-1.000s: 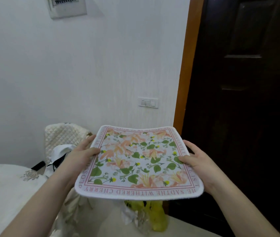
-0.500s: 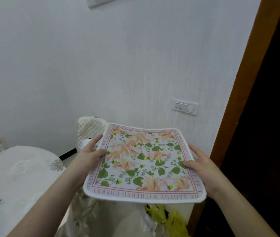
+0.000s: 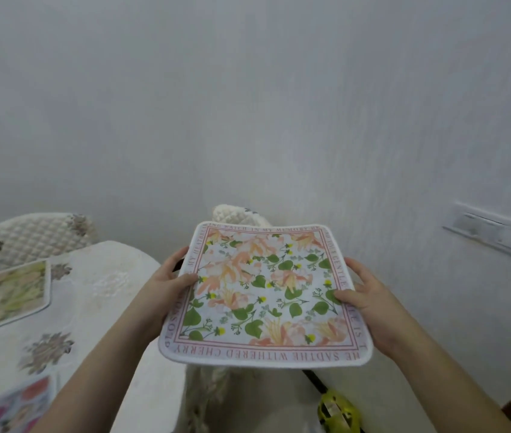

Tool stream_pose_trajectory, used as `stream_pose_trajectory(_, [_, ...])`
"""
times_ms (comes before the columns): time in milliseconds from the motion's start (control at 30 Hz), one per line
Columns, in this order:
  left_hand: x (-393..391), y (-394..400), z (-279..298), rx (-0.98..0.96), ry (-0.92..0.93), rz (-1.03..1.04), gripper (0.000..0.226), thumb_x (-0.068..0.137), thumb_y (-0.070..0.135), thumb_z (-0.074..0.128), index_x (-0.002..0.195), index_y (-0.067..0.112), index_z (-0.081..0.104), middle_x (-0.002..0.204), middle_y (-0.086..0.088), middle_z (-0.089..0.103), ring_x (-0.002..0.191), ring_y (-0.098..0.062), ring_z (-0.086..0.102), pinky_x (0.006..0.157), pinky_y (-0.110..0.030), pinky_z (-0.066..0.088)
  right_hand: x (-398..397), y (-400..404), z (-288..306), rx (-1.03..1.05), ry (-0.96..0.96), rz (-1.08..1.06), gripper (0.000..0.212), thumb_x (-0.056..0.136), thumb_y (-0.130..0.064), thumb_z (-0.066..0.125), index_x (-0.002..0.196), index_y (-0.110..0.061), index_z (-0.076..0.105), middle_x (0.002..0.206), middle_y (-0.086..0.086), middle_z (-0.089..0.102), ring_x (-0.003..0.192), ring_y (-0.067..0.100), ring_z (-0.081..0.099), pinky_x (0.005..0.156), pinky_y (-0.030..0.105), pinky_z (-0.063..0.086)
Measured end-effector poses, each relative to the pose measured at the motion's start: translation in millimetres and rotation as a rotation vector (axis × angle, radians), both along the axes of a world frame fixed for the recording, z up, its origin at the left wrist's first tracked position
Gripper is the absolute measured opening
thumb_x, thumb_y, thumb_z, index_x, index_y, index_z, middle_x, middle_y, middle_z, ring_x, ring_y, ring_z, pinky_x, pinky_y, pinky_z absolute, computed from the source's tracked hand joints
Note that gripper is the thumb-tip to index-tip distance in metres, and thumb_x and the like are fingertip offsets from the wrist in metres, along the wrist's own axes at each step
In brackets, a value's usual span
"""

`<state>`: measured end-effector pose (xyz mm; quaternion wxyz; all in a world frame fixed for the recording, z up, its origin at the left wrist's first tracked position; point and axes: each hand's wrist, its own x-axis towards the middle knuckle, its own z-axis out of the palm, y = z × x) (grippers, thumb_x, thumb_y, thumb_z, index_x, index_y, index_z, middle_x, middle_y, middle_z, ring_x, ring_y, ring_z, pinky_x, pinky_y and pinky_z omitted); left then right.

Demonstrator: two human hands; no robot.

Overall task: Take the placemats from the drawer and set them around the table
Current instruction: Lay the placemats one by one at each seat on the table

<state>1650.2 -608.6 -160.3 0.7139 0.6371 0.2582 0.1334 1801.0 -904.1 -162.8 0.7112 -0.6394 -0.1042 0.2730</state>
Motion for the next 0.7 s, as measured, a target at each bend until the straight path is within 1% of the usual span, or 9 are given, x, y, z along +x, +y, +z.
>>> stream_pose_trajectory(67, [4, 18, -5, 0.029, 0.023, 0.033, 0.052, 0.098, 0.004, 0.053, 0.138, 0.037, 0.047, 0.108, -0.022, 0.071, 0.086, -0.043, 0.072, 0.070, -0.053, 0.060, 10, 22, -8, -0.007, 0.011, 0.023, 0.065, 0.090, 0.010, 0.056, 0.141, -0.030, 0.041, 0.105, 0.019, 0.072, 0.089, 0.042, 0.071, 0.066, 0.055, 0.059])
stream_pose_trajectory(133, [7, 34, -11, 0.042, 0.043, 0.061, 0.049, 0.098, 0.006, 0.054, 0.133, 0.040, 0.049, 0.103, -0.021, 0.073, 0.086, -0.043, 0.072, 0.076, -0.057, 0.058, 21, 44, -15, -0.017, 0.042, 0.063, 0.067, 0.090, 0.010, 0.057, 0.140, -0.031, 0.040, 0.105, 0.020, 0.072, 0.089, 0.043, 0.071, 0.065, 0.055, 0.060])
stream_pose_trajectory(200, [10, 49, -18, 0.046, 0.057, 0.093, 0.049, 0.098, 0.006, 0.053, 0.129, 0.043, 0.047, 0.097, -0.018, 0.075, 0.085, -0.041, 0.073, 0.073, -0.055, 0.059, 34, 65, -22, -0.011, 0.081, 0.095, 0.067, 0.089, 0.011, 0.057, 0.139, -0.031, 0.041, 0.106, 0.023, 0.071, 0.087, 0.044, 0.071, 0.061, 0.053, 0.060])
stream_pose_trajectory(267, [14, 62, -26, 0.038, 0.071, 0.135, 0.050, 0.099, 0.007, 0.053, 0.132, 0.043, 0.045, 0.095, -0.016, 0.075, 0.084, -0.040, 0.073, 0.069, -0.050, 0.060, 49, 86, -30, -0.011, 0.098, 0.121, 0.068, 0.088, 0.012, 0.058, 0.139, -0.030, 0.041, 0.110, 0.024, 0.069, 0.087, 0.044, 0.071, 0.060, 0.052, 0.060])
stream_pose_trajectory(333, [19, 73, -36, 0.018, 0.078, 0.189, 0.051, 0.099, 0.007, 0.053, 0.135, 0.041, 0.043, 0.096, -0.017, 0.075, 0.085, -0.040, 0.073, 0.066, -0.048, 0.060, 66, 106, -39, -0.014, 0.110, 0.161, 0.069, 0.088, 0.012, 0.057, 0.139, -0.030, 0.040, 0.112, 0.024, 0.068, 0.088, 0.044, 0.070, 0.063, 0.054, 0.060])
stream_pose_trajectory(400, [25, 86, -47, -0.018, 0.086, 0.233, 0.049, 0.099, 0.006, 0.052, 0.137, 0.037, 0.043, 0.098, -0.020, 0.074, 0.086, -0.042, 0.072, 0.066, -0.049, 0.060, 85, 125, -49, -0.018, 0.126, 0.199, 0.069, 0.088, 0.013, 0.057, 0.138, -0.032, 0.040, 0.109, 0.022, 0.070, 0.089, 0.044, 0.070, 0.066, 0.056, 0.059])
stream_pose_trajectory(533, [36, 105, -65, -0.050, 0.135, 0.305, 0.041, 0.100, 0.008, 0.052, 0.138, 0.023, 0.047, 0.103, -0.024, 0.072, 0.091, -0.046, 0.071, 0.079, -0.060, 0.057, 124, 165, -71, -0.045, 0.139, 0.324, 0.072, 0.087, 0.013, 0.057, 0.142, -0.030, 0.040, 0.109, 0.020, 0.071, 0.094, 0.045, 0.069, 0.079, 0.063, 0.054])
stream_pose_trajectory(633, [42, 113, -71, -0.063, 0.165, 0.384, 0.034, 0.100, 0.009, 0.052, 0.133, 0.020, 0.052, 0.103, -0.023, 0.073, 0.092, -0.045, 0.071, 0.082, -0.060, 0.056, 147, 192, -83, -0.062, 0.149, 0.420, 0.059, 0.088, 0.013, 0.056, 0.127, -0.030, 0.047, 0.104, 0.017, 0.073, 0.092, 0.041, 0.071, 0.079, 0.061, 0.056])
stream_pose_trajectory(700, [46, 118, -74, -0.069, 0.194, 0.431, 0.033, 0.100, 0.008, 0.052, 0.131, 0.021, 0.053, 0.102, -0.023, 0.073, 0.091, -0.045, 0.071, 0.082, -0.059, 0.056, 160, 207, -91, -0.079, 0.157, 0.466, 0.055, 0.088, 0.013, 0.056, 0.122, -0.030, 0.050, 0.103, 0.015, 0.073, 0.093, 0.039, 0.071, 0.080, 0.059, 0.056])
